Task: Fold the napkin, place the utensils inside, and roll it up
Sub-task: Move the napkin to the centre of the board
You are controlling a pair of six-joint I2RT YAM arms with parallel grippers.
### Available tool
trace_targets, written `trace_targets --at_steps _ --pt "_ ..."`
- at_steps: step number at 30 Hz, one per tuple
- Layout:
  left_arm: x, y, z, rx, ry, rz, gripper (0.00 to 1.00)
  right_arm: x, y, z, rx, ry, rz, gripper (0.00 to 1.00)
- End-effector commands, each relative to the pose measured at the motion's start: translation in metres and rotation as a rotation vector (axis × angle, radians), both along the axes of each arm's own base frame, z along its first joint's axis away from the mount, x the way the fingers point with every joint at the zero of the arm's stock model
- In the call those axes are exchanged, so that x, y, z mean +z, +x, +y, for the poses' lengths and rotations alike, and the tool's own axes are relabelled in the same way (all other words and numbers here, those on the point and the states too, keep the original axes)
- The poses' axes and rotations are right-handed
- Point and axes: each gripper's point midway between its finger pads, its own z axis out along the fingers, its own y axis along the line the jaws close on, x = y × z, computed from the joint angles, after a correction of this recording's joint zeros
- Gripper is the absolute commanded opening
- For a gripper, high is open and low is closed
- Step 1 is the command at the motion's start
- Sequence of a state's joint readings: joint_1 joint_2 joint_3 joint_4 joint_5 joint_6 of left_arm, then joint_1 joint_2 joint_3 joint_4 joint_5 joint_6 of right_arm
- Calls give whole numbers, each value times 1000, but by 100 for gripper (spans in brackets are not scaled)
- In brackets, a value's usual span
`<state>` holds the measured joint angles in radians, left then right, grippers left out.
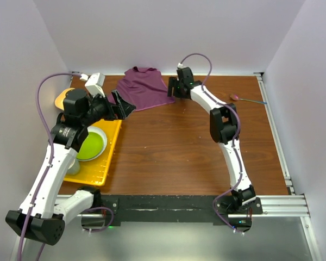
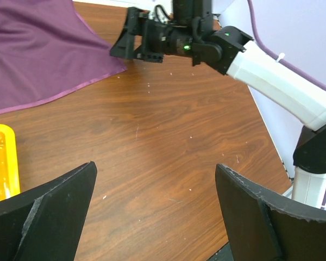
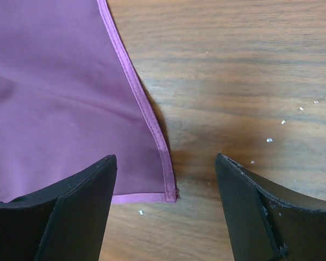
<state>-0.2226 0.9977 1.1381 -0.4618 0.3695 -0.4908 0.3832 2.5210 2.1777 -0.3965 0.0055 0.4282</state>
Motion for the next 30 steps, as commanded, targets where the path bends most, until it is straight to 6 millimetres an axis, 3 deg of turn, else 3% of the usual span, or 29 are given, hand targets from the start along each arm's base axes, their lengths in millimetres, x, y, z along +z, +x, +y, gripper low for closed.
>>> trace_targets --at_steps 1,4,5,7,13,16,19,20,21,22,23,24,25,26,27,28,29,30 --pt "11 4 -8 -38 -45 -44 95 -14 -15 -1 30 -305 -17 76" --pt "11 5 -9 -43 -47 -45 95 -22 -19 -3 41 -388 -4 75" --pt "11 5 -9 -44 -47 -46 95 -36 -25 -4 53 -413 29 74" --pt "9 4 -9 -45 -47 -42 95 -40 -26 0 75 -434 36 69" --pt "9 0 -9 -47 -54 -45 95 -66 -51 0 115 -438 143 32" --pt "3 -2 -11 -60 -65 -32 95 -65 -66 -2 115 -410 189 6" --pt "-13 -2 -15 -73 -77 1 91 -48 -83 -9 99 -386 207 0" --pt "-19 -2 -18 -82 -79 16 89 -58 -99 -20 91 -406 251 0" --pt "-31 -3 -20 -85 -76 42 87 -25 -101 -22 76 -382 206 0" --pt "-41 -3 -27 -93 -75 69 84 -17 -105 -26 60 -372 194 0" --pt "-48 -4 -31 -101 -71 87 83 -25 -127 -41 48 -378 240 0" --pt "-63 -7 -37 -110 -61 118 82 7 -131 -45 32 -342 191 0" --pt "-72 -9 -48 -114 -45 130 81 19 -137 -51 14 -322 170 0" --pt "-81 -11 -55 -115 -26 142 80 6 -160 -71 2 -335 221 0" --pt "-91 -14 -62 -113 -1 154 80 40 -165 -78 -17 -305 158 0" --pt "-103 -18 -76 -118 50 154 80 46 -173 -89 -35 -308 151 0" --pt "-111 -21 -83 -121 82 164 80 37 -191 -108 -52 -330 184 0" --pt "-117 -24 -88 -121 115 172 79 46 -198 -117 -62 -327 168 0"
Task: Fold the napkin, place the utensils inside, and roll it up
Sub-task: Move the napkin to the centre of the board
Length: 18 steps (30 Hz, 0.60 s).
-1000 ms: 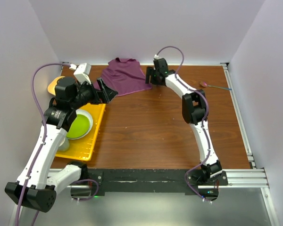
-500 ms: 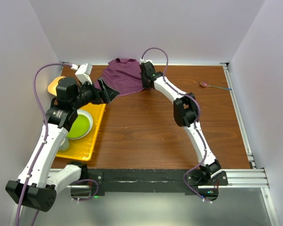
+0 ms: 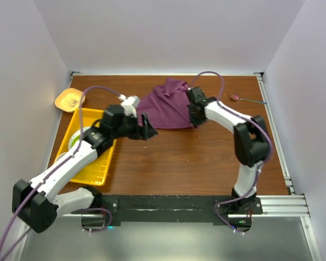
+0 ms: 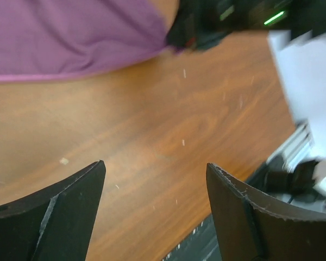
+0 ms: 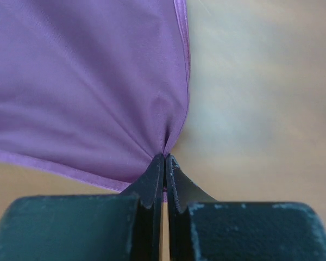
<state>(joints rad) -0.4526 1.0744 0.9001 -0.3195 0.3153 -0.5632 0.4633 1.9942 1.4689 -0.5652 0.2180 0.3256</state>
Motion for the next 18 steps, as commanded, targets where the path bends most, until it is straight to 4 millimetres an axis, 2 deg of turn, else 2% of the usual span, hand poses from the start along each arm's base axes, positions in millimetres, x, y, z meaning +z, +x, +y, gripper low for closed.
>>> trace_targets --at_steps 1,2,3,4,5,7,8,10,11,13,14,16,17,18 --pt "-31 -5 -35 12 159 -31 78 68 -28 -48 -101 44 -127 0" --pt "-38 -10 -41 -3 191 -22 78 67 -40 -63 -127 42 -121 0" --pt "-42 -10 -43 6 231 -24 77 73 -47 -66 -127 60 -135 0" --pt "-55 -15 -50 -2 281 -14 77 97 -53 -70 -132 97 -195 0" --pt "-58 -16 -52 -3 296 -10 76 97 -61 -73 -134 103 -195 0" --pt "-65 -22 -57 1 302 -1 76 109 -72 -72 -120 144 -212 0" --pt "-71 -25 -55 5 311 2 76 122 -78 -72 -118 169 -244 0" --pt "-72 -26 -54 20 314 -32 77 135 -86 -69 -111 210 -263 0" --pt "-83 -30 -49 19 332 -28 77 154 -88 -67 -106 246 -302 0" --pt "-86 -31 -46 18 339 -53 79 170 -95 -63 -95 281 -308 0" --pt "-93 -34 -43 8 353 -54 79 192 -94 -63 -97 302 -351 0" --pt "-92 -36 -48 -19 364 -115 80 207 -99 -65 -102 306 -359 0" --pt "-96 -39 -46 -22 386 -136 80 227 -97 -65 -101 326 -398 0" --pt "-91 -32 -43 18 408 -188 80 237 -99 -65 -101 331 -414 0"
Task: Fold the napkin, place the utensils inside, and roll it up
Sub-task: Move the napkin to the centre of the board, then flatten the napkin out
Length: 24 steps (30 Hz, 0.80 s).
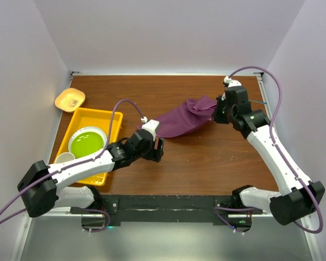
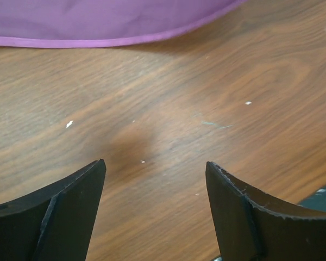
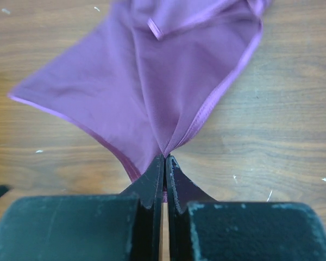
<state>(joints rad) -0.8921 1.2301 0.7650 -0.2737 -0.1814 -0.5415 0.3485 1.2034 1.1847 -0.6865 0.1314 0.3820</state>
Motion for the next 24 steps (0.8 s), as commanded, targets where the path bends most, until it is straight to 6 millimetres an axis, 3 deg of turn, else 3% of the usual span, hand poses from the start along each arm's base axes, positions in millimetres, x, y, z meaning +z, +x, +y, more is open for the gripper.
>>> trace_targets --at_steps 1,5,7,9,14,19,24 --pt "19 14 -2 23 29 -216 80 73 -5 5 6 83 -118 0" --pt "30 23 6 163 -19 -233 80 97 -2 -2 -18 65 -159 0" --pt "23 23 18 323 -64 -146 87 105 1 0 -16 70 -172 0" --pt "15 21 15 397 -175 -15 91 109 2 2 -9 79 -180 0" --pt "-20 13 18 546 -361 312 89 117 5 7 3 104 -193 0" --pt "-18 17 23 714 -556 364 86 124 4 6 10 96 -209 0" --pt "-37 15 31 872 -611 436 84 136 0 3 12 96 -239 0"
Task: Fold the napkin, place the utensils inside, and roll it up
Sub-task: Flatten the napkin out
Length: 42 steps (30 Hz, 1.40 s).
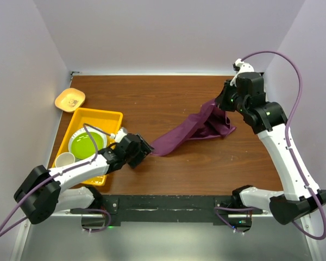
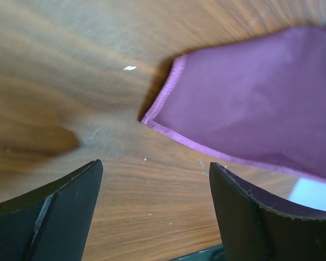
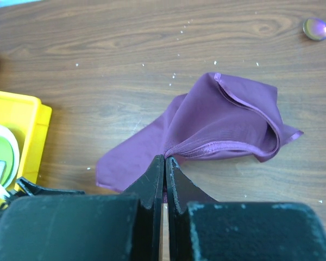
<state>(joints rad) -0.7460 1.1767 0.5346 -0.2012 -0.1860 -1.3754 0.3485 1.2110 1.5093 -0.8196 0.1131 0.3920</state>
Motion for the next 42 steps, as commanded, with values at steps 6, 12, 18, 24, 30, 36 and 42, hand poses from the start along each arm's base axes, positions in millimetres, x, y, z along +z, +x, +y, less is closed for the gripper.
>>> trace_targets --at_steps 6,12,18,24,30,36,42 --pt "-4 31 -3 177 -59 -28 76 31 -6 -2 13 12 -81 0" --pt "-14 55 4 -63 301 -132 75 27 -9 -1 33 10 -81 0" --pt "-13 55 -29 -314 238 -268 68 27 -12 -9 21 -28 -98 0" --pt "-32 40 -30 -366 228 -222 64 28 -13 -9 24 -30 -107 0" --pt "-53 35 -43 -429 232 -165 56 21 -13 -3 47 -12 -92 0" --pt "-56 26 -36 -409 235 -141 25 27 -14 -6 38 -19 -107 0" --pt "33 50 -41 -385 217 -338 0 44 -10 -9 27 -30 -142 0"
